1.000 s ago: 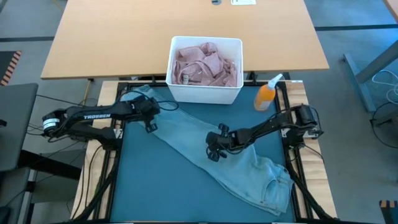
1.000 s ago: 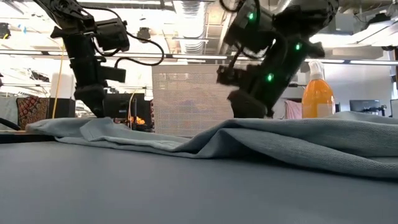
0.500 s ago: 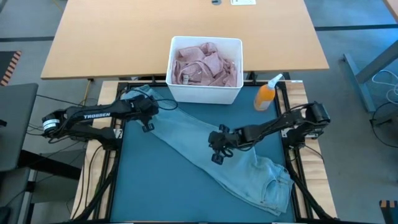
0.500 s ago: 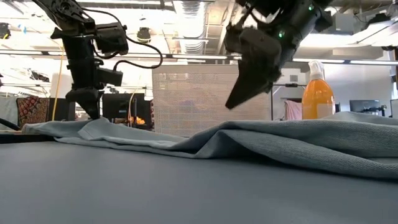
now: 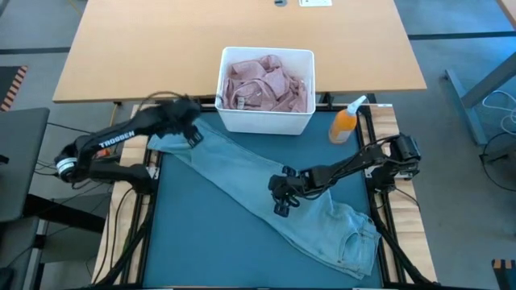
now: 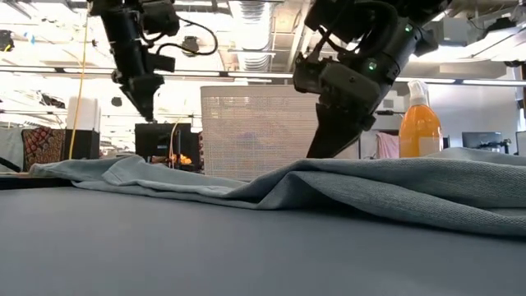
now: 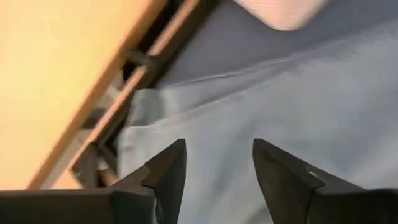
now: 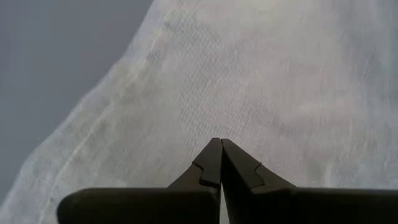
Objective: Fold Laundry from Bin
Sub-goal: Fold the blue pants
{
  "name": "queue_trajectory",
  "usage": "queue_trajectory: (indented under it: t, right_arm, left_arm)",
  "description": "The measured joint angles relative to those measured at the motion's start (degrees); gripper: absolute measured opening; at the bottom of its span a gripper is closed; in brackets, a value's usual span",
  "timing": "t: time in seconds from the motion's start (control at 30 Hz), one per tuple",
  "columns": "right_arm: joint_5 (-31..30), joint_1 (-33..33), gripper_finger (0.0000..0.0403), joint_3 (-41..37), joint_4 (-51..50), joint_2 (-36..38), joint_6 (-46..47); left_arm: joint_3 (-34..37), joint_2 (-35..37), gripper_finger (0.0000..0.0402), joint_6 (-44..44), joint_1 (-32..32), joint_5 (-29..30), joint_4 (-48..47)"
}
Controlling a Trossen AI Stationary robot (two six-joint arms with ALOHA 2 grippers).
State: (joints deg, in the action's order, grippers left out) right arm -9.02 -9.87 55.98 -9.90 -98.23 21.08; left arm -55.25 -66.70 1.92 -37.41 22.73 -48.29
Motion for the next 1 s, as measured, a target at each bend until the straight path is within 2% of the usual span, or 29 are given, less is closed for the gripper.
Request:
queue_trajectory:
  t: [0.17,0.23,0.37,0.5,0.63,0.73,1.0]
  right_arm:
    - [0.0,-1.3,0.0028,0.0,-0.1,-0.1,-0.6]
    - [0.0,-1.6,0.0028,0.0,0.0,-0.1,-1.0]
    - [0.1,-1.8,0.0028,0.0,0.7,-0.1,-1.4]
    - [0.0,-2.0,0.0028,0.0,1.0,-0.1,-1.2]
    - [0.1,-2.2,0.0028,0.0,1.2,-0.1,-1.2]
    - [0.1,-2.2,0.0028,0.0,1.2,-0.1,-1.0]
    - [0.1,-2.2,0.0028,0.0,1.0,-0.1,-1.1]
  left_arm:
    - [0.0,-1.8,0.0179,0.8,-15.9,-5.5,-0.7]
    - [0.0,-3.0,0.0179,0.6,-20.5,-8.3,1.8]
    - [-0.1,-6.7,0.0179,-0.3,-21.9,-9.5,8.2]
    - [-0.1,-13.2,0.0178,1.8,-21.7,-3.6,10.3]
    - [-1.7,-20.4,0.0178,3.3,-21.7,0.5,9.5]
    - [-4.3,-24.2,0.0178,2.9,-22.2,-2.7,9.0]
    - [-7.2,-28.2,0.0178,2.8,-24.0,0.0,5.5]
